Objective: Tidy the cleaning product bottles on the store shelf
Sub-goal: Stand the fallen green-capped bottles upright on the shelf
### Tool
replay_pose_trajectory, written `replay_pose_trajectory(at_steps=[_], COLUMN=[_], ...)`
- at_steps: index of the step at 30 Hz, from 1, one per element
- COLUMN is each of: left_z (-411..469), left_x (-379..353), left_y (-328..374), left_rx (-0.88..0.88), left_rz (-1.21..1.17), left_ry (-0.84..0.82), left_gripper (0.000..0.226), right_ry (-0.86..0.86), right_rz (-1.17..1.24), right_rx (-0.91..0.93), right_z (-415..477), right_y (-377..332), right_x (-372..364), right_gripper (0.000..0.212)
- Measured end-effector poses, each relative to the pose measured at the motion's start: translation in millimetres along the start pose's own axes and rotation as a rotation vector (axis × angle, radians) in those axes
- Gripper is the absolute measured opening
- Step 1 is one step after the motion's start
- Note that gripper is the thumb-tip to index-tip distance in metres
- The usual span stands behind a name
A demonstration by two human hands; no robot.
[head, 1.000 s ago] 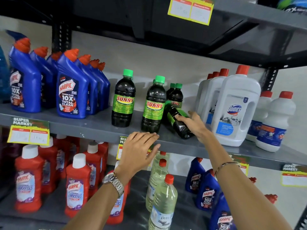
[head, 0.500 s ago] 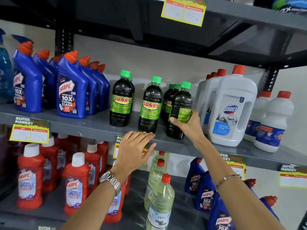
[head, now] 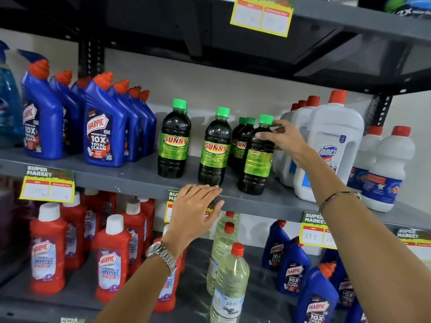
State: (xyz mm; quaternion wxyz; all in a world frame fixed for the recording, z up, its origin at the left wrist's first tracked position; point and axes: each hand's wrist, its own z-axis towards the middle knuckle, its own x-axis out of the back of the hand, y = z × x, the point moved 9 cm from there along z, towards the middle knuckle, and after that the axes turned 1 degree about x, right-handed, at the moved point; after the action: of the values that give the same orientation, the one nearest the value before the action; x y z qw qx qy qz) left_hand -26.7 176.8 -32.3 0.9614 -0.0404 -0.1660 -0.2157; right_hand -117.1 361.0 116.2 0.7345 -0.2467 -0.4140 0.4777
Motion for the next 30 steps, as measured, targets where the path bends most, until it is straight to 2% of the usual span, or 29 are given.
replay_pose_trajectory(at_steps=[2, 4, 7, 8, 14, 16, 18, 20, 26, 30], left_z=[0.2, 0.4, 0.3, 0.3, 1.1, 1.2, 1.3, 0.7, 1.3, 1.1], left_x=[-0.1, -0.4, -0.2, 0.0, 0.3, 0.6, -0.1, -1.0, -0.4, 0.6], left_y=[-0.1, -0.1, -0.1, -0.2, 0.4, 0.7, 0.6, 0.2, 0.4, 0.7], left_rx=[-0.001, -0.002, -0.004, -0.005, 0.003, 0.003, 0.001, 0.005, 0.005, 0.007], left_rz=[-0.003, -0.001, -0.004, -0.005, -0.002, 0.0, 0.001, 0.001, -0.002, -0.01], left_ry=[0.0, -0.004, -0.003, -0.002, -0.019, -0.023, -0.029, -0.035, -0.029, -0.013], left_gripper=[0.03, 0.031, 0.031, 0.03, 0.032, 0.033, 0.033, 0.033, 0.031, 0.032], right_ry=[0.047, 0.04, -0.046, -0.068, -0.11, -0.115, -0.151, -0.161, -0.165, -0.184], right_rz=[-0.116, -0.119, 0.103, 0.125, -0.097, -0.076, -0.001, 0.039, 0.002, 0.028], right_rx=[0.037, 0.039, -0.043, -0.054, -0.018, -0.01, -0.037, -0.058, -0.089, -0.117], right_z=[0.9, 1.4, 1.2, 1.0, 1.1, 0.7, -1.0, -1.6, 0.1, -1.9], right_y=[-2.1, -2.3, 2.5, 3.1, -0.1, -2.8, -2.2, 0.4, 4.7, 11.9], right_x=[3.0, 0.7, -9.2, -10.9, -8.4, -9.9, -15.5, -17.1, -11.1, -13.1], right_gripper=[0.068, 0.07, 0.039, 0.036, 0.074, 0.07, 0.051, 0.042, 0.059, 0.055])
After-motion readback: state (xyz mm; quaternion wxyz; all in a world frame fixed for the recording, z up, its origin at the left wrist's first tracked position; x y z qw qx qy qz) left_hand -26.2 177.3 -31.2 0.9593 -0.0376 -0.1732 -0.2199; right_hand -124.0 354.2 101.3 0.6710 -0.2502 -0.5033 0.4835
